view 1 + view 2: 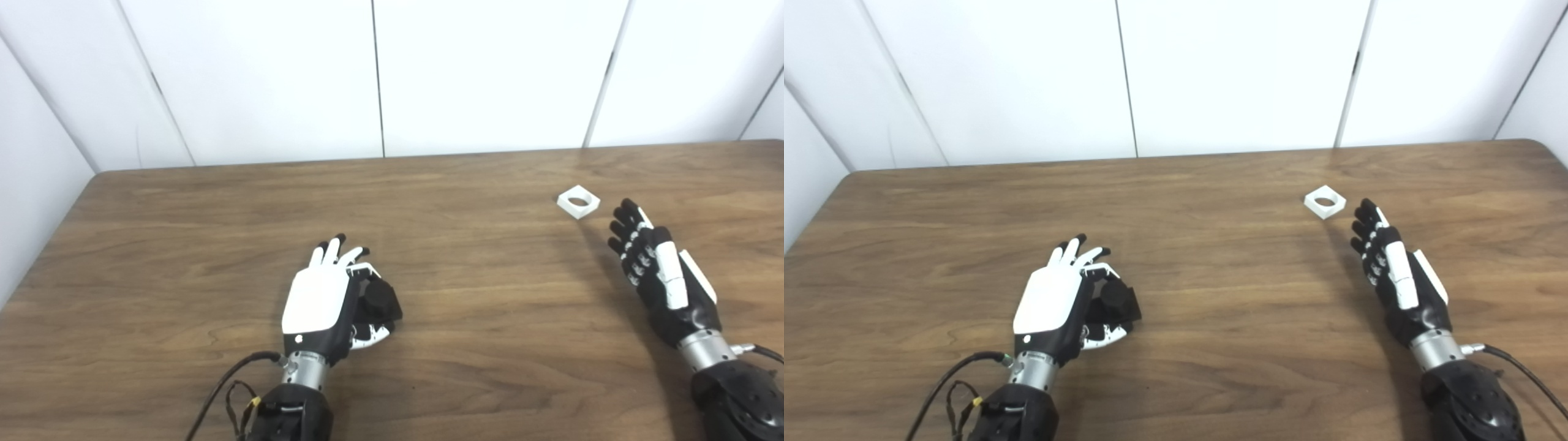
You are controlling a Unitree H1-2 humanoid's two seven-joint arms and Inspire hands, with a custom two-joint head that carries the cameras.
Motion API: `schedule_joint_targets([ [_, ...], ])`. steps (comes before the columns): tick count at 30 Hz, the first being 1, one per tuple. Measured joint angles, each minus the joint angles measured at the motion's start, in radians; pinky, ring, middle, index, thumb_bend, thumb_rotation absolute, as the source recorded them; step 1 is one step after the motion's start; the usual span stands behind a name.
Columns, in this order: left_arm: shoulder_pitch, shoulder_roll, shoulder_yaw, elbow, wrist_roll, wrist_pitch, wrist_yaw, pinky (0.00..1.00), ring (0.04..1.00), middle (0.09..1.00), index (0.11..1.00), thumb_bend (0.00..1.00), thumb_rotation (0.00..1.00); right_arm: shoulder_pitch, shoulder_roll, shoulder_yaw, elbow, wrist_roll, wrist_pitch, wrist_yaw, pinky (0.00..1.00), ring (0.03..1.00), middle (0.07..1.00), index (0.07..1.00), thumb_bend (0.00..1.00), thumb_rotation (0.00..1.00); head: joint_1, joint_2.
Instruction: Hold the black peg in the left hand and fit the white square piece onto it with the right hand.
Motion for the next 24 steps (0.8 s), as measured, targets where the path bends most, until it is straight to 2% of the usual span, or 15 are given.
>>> schedule_joint_targets([
  [12, 0.027, -0.040, -0.044, -0.027, 0.015, -0.007, -0.037, 1.00, 1.000, 0.879, 0.487, 0.52, 0.07, 0.011, 0.015, 0.000, -0.024, 0.000, 0.023, 0.000, 1.00, 1.000, 1.000, 1.000, 0.55, 1.00, -0.017, 0.009],
  [24, 0.043, -0.085, -0.054, -0.046, -0.045, -0.008, -0.112, 1.00, 1.000, 0.883, 0.487, 0.52, 0.07, 0.020, 0.019, 0.001, -0.035, -0.009, 0.023, 0.000, 1.00, 1.000, 1.000, 1.000, 0.60, 0.99, -0.020, 0.011],
])
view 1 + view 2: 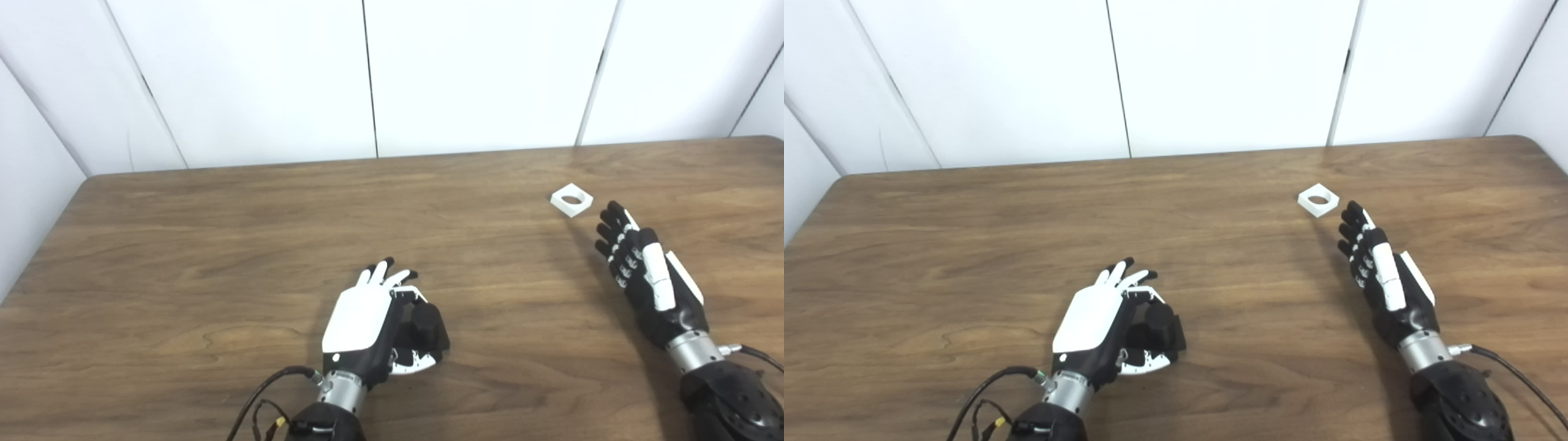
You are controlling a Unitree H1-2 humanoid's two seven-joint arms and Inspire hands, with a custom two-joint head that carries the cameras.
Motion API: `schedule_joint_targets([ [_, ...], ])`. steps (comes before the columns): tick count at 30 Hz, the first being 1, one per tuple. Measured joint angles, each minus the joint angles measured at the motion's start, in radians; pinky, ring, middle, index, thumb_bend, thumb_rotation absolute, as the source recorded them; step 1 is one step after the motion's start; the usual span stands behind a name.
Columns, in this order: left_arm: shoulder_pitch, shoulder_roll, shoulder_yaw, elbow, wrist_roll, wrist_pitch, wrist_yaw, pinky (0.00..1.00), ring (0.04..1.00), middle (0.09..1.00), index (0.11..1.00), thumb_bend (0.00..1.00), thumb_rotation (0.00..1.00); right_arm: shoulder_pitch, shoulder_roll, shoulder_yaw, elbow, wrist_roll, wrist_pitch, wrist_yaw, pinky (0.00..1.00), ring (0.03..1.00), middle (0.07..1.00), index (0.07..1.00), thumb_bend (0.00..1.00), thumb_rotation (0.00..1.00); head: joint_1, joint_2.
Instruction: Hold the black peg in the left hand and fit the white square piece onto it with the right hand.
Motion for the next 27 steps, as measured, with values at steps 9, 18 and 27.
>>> schedule_joint_targets([
  [9, 0.000, -0.005, 0.007, 0.000, -0.006, 0.002, -0.008, 1.00, 1.000, 0.887, 0.488, 0.52, 0.07, 0.004, 0.002, 0.000, -0.006, 0.000, 0.002, 0.002, 1.00, 1.000, 1.000, 1.000, 0.57, 0.99, 0.003, 0.002],
  [18, 0.001, -0.012, 0.015, 0.004, -0.011, 0.002, -0.008, 1.00, 1.000, 0.885, 0.488, 0.52, 0.07, 0.004, 0.002, 0.000, -0.006, 0.000, 0.005, 0.001, 1.00, 1.000, 1.000, 1.000, 0.56, 1.00, 0.003, 0.000],
  [27, 0.000, -0.020, 0.022, 0.012, -0.014, 0.005, -0.010, 1.00, 1.000, 0.889, 0.490, 0.52, 0.08, 0.003, 0.000, 0.000, -0.006, 0.003, 0.016, 0.005, 1.00, 1.000, 1.000, 1.000, 0.58, 0.97, 0.002, -0.002],
])
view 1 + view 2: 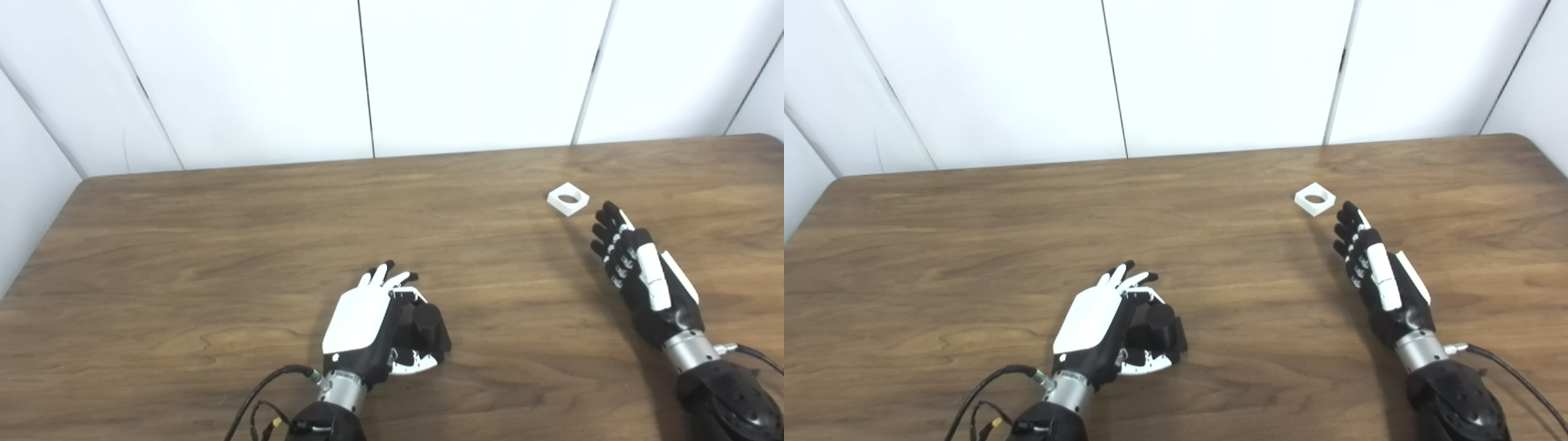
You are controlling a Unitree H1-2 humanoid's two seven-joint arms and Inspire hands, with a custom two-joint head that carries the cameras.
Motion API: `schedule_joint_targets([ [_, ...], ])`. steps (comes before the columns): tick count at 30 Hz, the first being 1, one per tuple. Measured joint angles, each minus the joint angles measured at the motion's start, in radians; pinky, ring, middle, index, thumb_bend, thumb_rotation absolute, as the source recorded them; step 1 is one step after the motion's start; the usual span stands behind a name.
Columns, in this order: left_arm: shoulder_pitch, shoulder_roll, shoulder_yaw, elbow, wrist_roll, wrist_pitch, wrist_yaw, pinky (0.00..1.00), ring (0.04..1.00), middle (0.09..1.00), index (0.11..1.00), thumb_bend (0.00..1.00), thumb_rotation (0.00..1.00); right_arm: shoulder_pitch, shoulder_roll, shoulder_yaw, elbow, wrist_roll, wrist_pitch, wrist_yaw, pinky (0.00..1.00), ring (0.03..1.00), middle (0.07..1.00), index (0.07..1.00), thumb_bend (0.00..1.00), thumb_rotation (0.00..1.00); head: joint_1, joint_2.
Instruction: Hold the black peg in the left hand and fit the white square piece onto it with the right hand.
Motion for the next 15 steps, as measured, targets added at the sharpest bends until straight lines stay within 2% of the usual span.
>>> schedule_joint_targets([
  [3, -0.001, -0.008, 0.004, 0.006, -0.004, 0.000, -0.003, 1.00, 1.000, 0.890, 0.491, 0.52, 0.08, 0.000, -0.001, 0.000, 0.000, 0.000, 0.002, 0.000, 1.00, 1.000, 1.000, 1.000, 0.59, 0.99, 0.002, 0.000],
  [5, -0.002, -0.013, 0.006, 0.008, -0.009, 0.002, -0.005, 1.00, 1.000, 0.893, 0.491, 0.52, 0.09, 0.000, -0.002, 0.001, 0.000, 0.000, 0.003, 0.001, 1.00, 1.000, 1.000, 1.000, 0.62, 0.96, 0.003, 0.002],
  [8, -0.002, -0.020, 0.011, 0.012, -0.024, 0.004, -0.008, 1.00, 1.000, 0.889, 0.492, 0.52, 0.09, 0.000, -0.002, 0.001, -0.001, 0.001, 0.007, 0.002, 1.00, 1.000, 1.000, 1.000, 0.60, 0.97, 0.005, 0.002],
  [9, -0.003, -0.022, 0.012, 0.014, -0.029, 0.005, -0.008, 1.00, 1.000, 0.888, 0.510, 0.57, 0.13, 0.000, -0.002, 0.001, -0.001, 0.001, 0.010, 0.002, 1.00, 1.000, 1.000, 1.000, 0.59, 0.97, 0.006, 0.002],
  [10, -0.003, -0.024, 0.012, 0.015, -0.031, 0.005, -0.009, 1.00, 1.000, 0.887, 0.554, 0.70, 0.22, 0.000, -0.003, 0.001, -0.001, 0.001, 0.012, 0.002, 1.00, 1.000, 1.000, 1.000, 0.59, 0.97, 0.008, 0.002],
  [11, -0.004, -0.025, 0.012, 0.016, -0.033, 0.005, -0.009, 1.00, 1.000, 0.887, 0.569, 0.75, 0.25, 0.000, -0.003, 0.001, -0.001, 0.001, 0.015, 0.003, 1.00, 1.000, 1.000, 1.000, 0.58, 0.97, 0.008, 0.002],
  [15, -0.006, -0.028, 0.010, 0.023, -0.035, 0.005, -0.011, 1.00, 1.000, 0.887, 0.592, 0.79, 0.29, -0.001, -0.003, 0.001, -0.001, 0.003, 0.018, 0.005, 1.00, 1.000, 1.000, 1.000, 0.59, 0.97, 0.009, 0.003],
])
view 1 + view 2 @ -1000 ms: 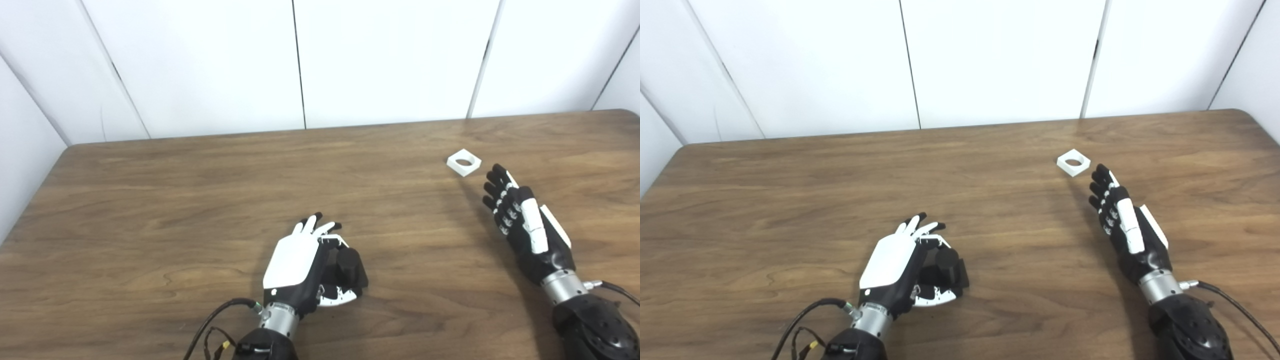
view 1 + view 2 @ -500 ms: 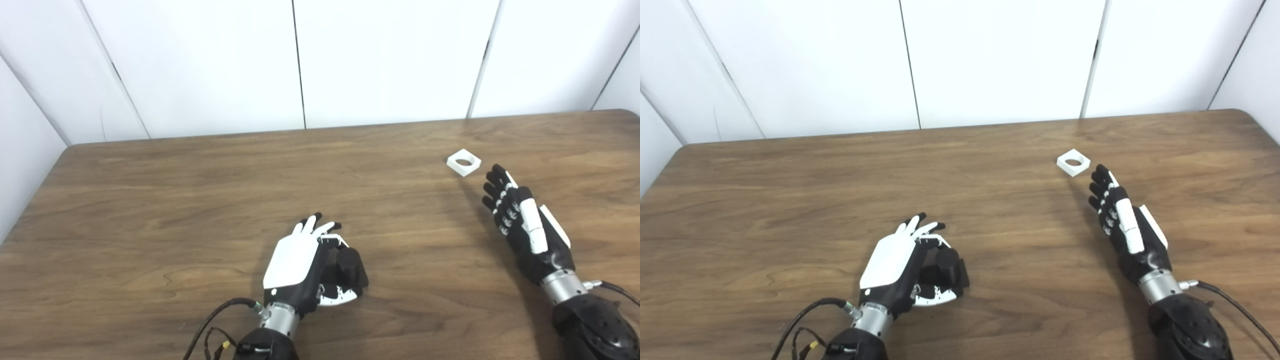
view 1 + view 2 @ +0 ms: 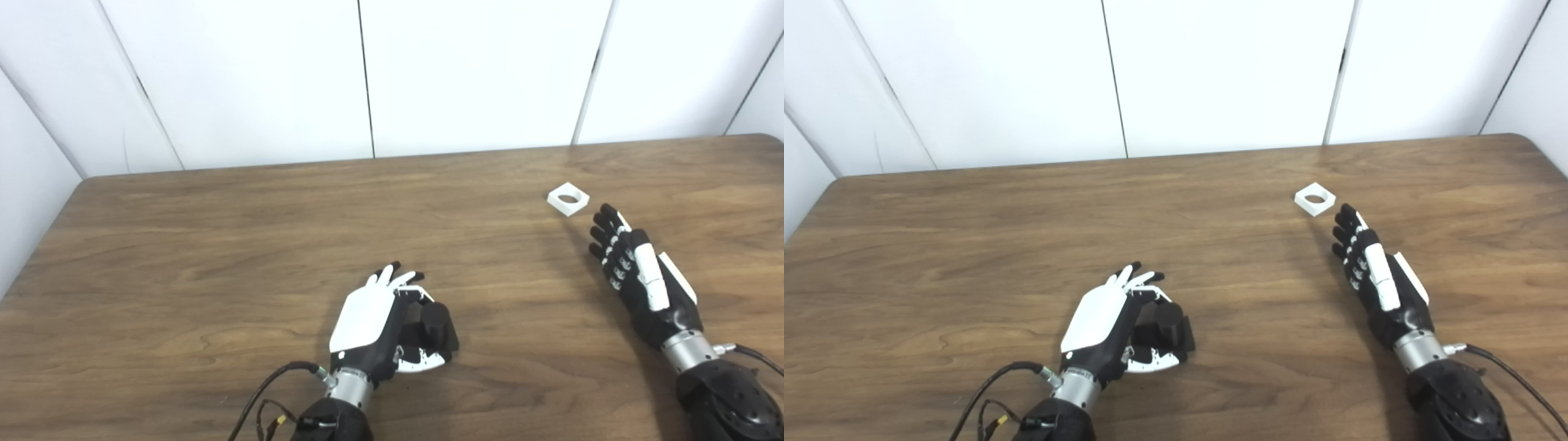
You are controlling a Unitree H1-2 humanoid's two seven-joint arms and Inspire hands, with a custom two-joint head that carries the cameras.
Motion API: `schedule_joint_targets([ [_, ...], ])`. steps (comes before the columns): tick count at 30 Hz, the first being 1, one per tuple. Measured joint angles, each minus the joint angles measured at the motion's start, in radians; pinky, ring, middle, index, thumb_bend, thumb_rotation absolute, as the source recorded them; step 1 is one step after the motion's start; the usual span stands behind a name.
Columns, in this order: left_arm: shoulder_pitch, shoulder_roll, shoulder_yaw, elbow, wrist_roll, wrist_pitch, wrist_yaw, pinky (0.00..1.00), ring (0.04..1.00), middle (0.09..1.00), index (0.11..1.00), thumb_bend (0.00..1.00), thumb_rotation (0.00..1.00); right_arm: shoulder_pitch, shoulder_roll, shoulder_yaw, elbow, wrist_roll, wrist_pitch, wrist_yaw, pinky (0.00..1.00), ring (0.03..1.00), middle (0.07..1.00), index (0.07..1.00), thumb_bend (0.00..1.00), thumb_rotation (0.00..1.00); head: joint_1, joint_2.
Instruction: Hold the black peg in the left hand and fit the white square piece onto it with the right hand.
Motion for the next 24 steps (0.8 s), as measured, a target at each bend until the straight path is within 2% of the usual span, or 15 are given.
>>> schedule_joint_targets([
  [5, 0.000, -0.001, -0.001, 0.002, 0.000, 0.000, -0.002, 1.00, 1.000, 0.884, 0.595, 0.79, 0.29, -0.001, -0.002, 0.001, 0.000, 0.001, 0.007, 0.002, 1.00, 1.000, 1.000, 1.000, 0.62, 0.96, 0.005, 0.002],
  [13, 0.002, -0.001, -0.001, 0.027, -0.002, 0.007, -0.014, 1.00, 1.000, 0.886, 0.590, 0.80, 0.27, -0.003, -0.005, 0.004, 0.000, 0.002, 0.010, 0.004, 1.00, 1.000, 1.000, 1.000, 0.60, 0.95, 0.008, 0.002],
  [20, -0.001, -0.001, 0.000, 0.027, -0.001, 0.011, -0.017, 1.00, 1.000, 0.889, 0.590, 0.80, 0.27, -0.005, -0.009, 0.008, 0.003, 0.009, 0.009, 0.015, 1.00, 1.000, 1.000, 1.000, 0.63, 0.96, 0.011, -0.002],
  [24, -0.001, -0.002, -0.001, 0.027, -0.001, 0.013, -0.017, 1.00, 1.000, 0.890, 0.587, 0.80, 0.27, -0.007, -0.011, 0.009, 0.005, 0.008, 0.009, 0.016, 1.00, 1.000, 1.000, 1.000, 0.61, 0.98, 0.015, -0.003],
])
